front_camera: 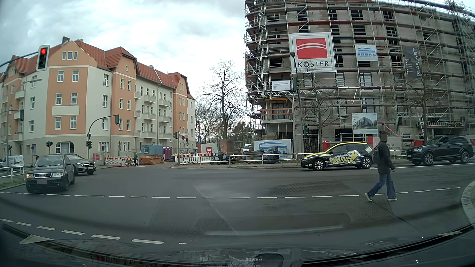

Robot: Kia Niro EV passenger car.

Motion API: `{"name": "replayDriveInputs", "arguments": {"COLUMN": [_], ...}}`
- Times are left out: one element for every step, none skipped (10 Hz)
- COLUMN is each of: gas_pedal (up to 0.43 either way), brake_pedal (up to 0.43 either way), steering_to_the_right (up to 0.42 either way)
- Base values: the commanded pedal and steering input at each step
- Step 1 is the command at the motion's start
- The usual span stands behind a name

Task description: Follow the waypoints while adhering to traffic rules and regulations

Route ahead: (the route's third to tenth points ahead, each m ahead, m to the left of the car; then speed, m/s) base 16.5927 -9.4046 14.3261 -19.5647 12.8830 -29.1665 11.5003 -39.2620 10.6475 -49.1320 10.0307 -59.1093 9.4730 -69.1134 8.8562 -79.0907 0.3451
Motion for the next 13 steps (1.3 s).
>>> {"name": "replayDriveInputs", "arguments": {"gas_pedal": [0.000, 0.000, 0.000, 0.000, 0.000, 0.000, 0.000, 0.000, 0.000, 0.000, 0.000, 0.000, 0.000], "brake_pedal": [0.012, 0.012, 0.018, 0.012, 0.012, 0.012, 0.012, 0.012, 0.024, 0.043, 0.055, 0.079, 0.104], "steering_to_the_right": [0.110, 0.114, 0.120, 0.129, 0.140, 0.151, 0.156, 0.157, 0.157, 0.161, 0.166, 0.167, 0.167]}}
